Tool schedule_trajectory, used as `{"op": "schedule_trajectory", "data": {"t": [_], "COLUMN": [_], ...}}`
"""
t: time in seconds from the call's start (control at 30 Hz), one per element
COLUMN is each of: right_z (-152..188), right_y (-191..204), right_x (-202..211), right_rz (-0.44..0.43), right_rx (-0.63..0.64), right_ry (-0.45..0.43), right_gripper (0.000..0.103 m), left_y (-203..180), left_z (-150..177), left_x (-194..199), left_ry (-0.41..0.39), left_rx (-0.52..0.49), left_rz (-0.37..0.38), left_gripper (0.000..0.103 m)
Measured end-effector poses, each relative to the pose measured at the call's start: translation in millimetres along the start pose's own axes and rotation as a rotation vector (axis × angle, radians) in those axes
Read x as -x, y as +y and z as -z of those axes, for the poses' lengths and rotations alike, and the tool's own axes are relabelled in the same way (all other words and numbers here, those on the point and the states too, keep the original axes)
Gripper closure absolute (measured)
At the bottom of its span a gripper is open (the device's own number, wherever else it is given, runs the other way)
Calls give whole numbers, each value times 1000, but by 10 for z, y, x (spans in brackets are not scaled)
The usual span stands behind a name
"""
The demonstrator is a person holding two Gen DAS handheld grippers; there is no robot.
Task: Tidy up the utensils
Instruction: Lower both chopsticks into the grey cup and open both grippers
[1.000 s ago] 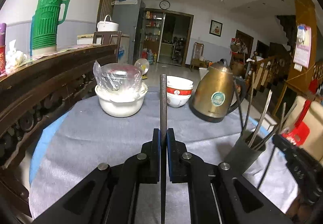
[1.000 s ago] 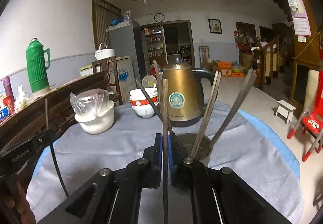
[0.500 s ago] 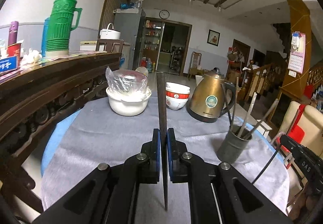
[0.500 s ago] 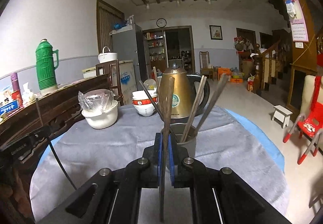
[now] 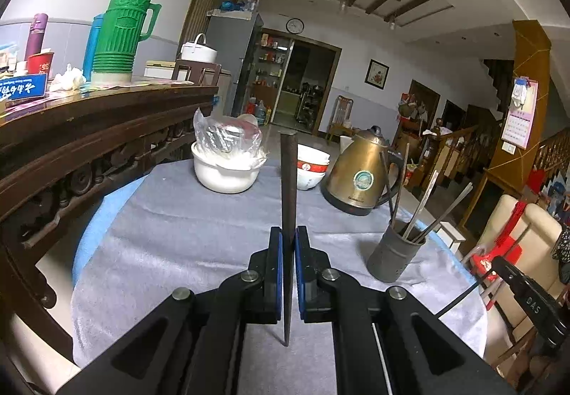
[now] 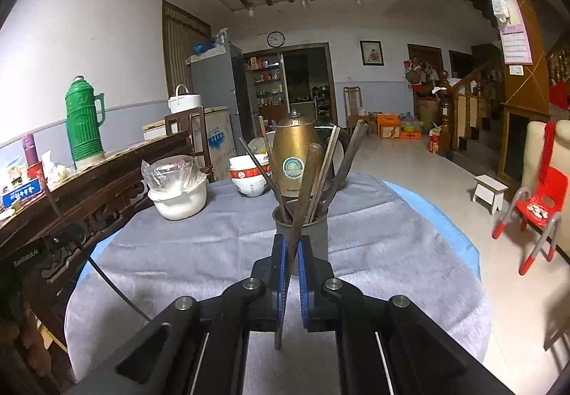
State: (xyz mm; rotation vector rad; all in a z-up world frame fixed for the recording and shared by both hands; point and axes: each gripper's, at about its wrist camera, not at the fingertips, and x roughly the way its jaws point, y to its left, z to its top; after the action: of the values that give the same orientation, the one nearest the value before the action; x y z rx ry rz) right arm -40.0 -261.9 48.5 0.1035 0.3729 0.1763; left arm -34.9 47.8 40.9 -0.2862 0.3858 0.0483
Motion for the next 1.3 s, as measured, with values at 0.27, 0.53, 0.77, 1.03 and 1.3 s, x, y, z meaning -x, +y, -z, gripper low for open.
{"op": "schedule_trajectory", "data": {"t": [0.27, 0.53, 0.77, 1.03, 1.3], "right_z": [-349, -678, -888, -1119, -1215], "right_y": [-76, -168, -226, -221, -221], "right_x": [143, 183, 114, -177, -344], "right_rz": [5, -2, -10, -14, -15], "right_rx": [-28, -57, -68, -59, -47], "right_ry": [-104, -185, -227, -239, -215], "right_gripper": [97, 97, 97, 97, 97], "left_y": [-171, -452, -583, -825, -1282], "left_z": [-303, -559, -661, -933, -1101], "left_x": [82, 23, -116, -423, -830], "left_ry": [-55, -72, -68, -76, 5], "left_rx": [37, 53, 53, 55, -5], "left_rz": [80, 185, 220, 263, 215], "left_gripper": [96, 96, 96, 96, 96]}}
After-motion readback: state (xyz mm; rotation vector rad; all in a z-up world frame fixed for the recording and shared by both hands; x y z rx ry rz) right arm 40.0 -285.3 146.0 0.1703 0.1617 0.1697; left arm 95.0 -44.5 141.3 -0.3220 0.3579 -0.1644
